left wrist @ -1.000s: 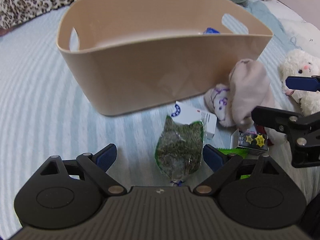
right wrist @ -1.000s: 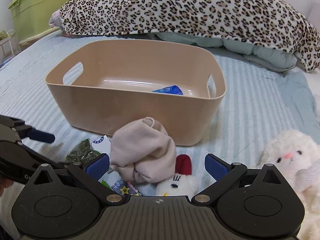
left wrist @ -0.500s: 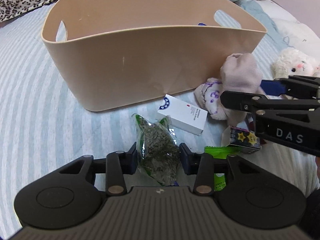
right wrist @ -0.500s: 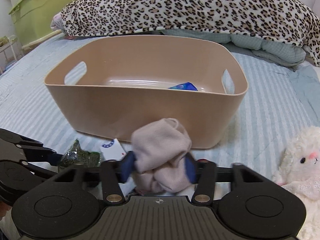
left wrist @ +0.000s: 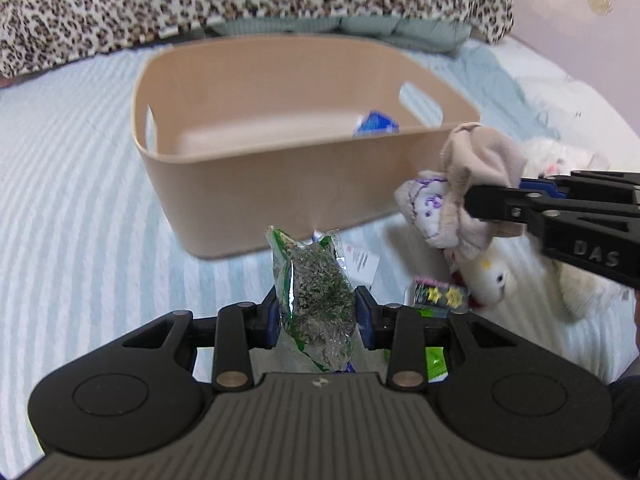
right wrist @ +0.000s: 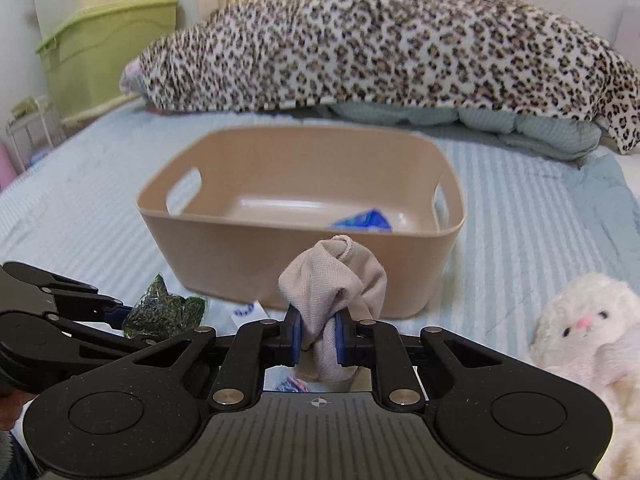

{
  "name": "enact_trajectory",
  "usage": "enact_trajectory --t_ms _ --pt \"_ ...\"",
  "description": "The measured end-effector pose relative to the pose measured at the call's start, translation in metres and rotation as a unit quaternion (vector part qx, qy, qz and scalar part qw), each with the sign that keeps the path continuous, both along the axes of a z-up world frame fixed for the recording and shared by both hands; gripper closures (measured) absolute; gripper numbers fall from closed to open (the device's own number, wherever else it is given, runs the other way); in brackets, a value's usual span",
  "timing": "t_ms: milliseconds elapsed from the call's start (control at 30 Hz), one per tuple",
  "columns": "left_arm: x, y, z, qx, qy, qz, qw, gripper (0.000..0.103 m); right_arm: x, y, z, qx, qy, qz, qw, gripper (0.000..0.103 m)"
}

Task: Organize objects
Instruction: 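Grasp the beige sock with the right tool while the left tool grasps the green herb bag, then carry sock and herb bag over the basket and release both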

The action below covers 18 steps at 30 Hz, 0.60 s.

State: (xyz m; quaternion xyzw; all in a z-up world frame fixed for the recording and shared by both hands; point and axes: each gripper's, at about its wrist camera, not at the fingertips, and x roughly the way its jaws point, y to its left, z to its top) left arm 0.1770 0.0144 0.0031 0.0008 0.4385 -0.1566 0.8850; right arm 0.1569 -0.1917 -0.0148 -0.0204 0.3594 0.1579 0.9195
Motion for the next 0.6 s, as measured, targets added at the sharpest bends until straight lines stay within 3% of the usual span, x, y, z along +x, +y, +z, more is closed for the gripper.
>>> enact_trajectory --t_ms 367,600 --pt "-0.001 0.002 0.036 0.015 -0.082 0.014 0.9964 0.064 -0.013 -0.015 0.062 0.04 -0.077 -0.001 0.996 0.089" --pt "0.018 0.004 0.073 0.016 -0.137 0.032 0.9899 0.064 0.004 -0.013 0.079 0.056 -0.108 -0.012 0.993 0.089"
